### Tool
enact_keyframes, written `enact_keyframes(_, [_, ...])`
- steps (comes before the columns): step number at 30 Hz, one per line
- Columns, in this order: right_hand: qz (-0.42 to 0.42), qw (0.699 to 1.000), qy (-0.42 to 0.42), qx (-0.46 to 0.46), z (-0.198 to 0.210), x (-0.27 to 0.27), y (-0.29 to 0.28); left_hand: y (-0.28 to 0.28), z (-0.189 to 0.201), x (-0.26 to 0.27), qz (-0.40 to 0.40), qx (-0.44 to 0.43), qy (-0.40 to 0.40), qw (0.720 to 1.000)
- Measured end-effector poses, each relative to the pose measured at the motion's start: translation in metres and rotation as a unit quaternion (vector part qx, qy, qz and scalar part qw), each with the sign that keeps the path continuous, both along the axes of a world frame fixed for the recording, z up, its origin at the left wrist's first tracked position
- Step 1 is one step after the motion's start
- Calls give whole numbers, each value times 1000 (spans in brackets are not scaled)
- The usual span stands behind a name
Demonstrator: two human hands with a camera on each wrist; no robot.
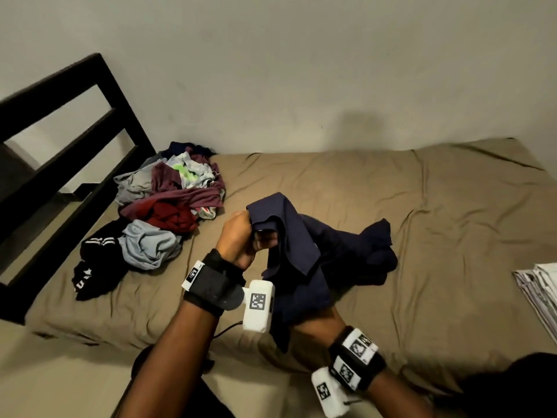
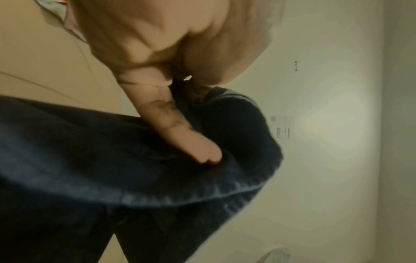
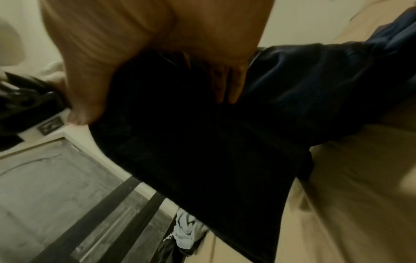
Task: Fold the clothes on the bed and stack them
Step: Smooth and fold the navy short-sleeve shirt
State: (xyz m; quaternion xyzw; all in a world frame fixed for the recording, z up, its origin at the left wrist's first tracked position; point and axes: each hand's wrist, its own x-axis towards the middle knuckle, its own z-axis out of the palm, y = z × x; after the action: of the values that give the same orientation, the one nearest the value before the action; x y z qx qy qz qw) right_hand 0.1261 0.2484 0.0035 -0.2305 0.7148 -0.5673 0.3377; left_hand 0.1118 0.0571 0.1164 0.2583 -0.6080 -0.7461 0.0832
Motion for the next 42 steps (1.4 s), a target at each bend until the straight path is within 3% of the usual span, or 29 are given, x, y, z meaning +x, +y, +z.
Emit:
enact_keyframes(3, [-176, 977, 46, -108, -1, -15, -24, -5, -1, 3, 9, 56, 9, 998])
enact_keyframes(5, [-220, 963, 107, -111, -6, -34, -25, -9, 0, 8, 12, 56, 16, 998])
enact_keyframes(7, [-206, 960, 150, -114, -4, -48, -13, -10, 0, 13, 16, 34, 21, 999])
enact_keyframes(9, [-128, 972, 172, -99, -10, -55, 3, -9, -6, 21, 20, 0, 23, 1000])
enact_keyframes(11, [-16, 979, 198, 42, -29, -59, 22, -1, -22, 30, -11, -48, 33, 998])
enact_keyframes(12, [42, 967, 218, 127, -45, -62, 36, 10, -34, 35, -44, -69, 41, 996])
enact_keyframes(14, [3, 955, 223, 196, -74, -75, 67, 35, -65, 46, -132, -96, 36, 986])
enact_keyframes(16, [-156, 961, 154, 167, -88, -92, 99, 62, -105, 58, -245, -180, 11, 952])
enact_keyframes(18, [-231, 954, 116, 154, -94, -107, 128, 92, -148, 74, -376, -288, -32, 880])
enact_keyframes(20, [-207, 950, 154, 174, -94, -109, 135, 116, -181, 88, -473, -328, -85, 813])
enact_keyframes(22, [-127, 959, 172, 186, -92, -102, 119, 132, -209, 95, -501, -338, -122, 787])
enact_keyframes(24, [-69, 965, 127, 219, -100, -95, 82, 140, -226, 92, -507, -350, -152, 773])
enact_keyframes(29, [14, 868, 183, 461, -150, -100, 10, 126, -242, 79, -538, -362, -176, 741])
enact_keyframes(31, [-3, 863, 197, 465, -150, -108, 9, 99, -242, 73, -491, -327, -190, 785])
enact_keyframes(32, [-15, 881, 208, 424, -143, -110, 13, 82, -240, 69, -440, -312, -193, 820])
enact_keyframes(34, [-55, 929, 230, 284, -122, -113, 32, 51, -236, 55, -290, -316, -194, 882])
enact_keyframes(37, [-90, 957, 271, 48, -60, -107, 57, 4, -221, 18, -48, -351, -184, 917])
enact_keyframes(38, [-80, 957, 280, -13, -31, -104, 62, -9, -212, 4, 1, -299, -173, 939])
enact_keyframes(40, [-74, 953, 278, -98, 20, -104, 73, -19, -196, -20, 30, -95, -156, 983])
enact_keyframes(42, [-95, 946, 265, -160, 47, -110, 85, -14, -178, -31, -4, 94, -183, 979])
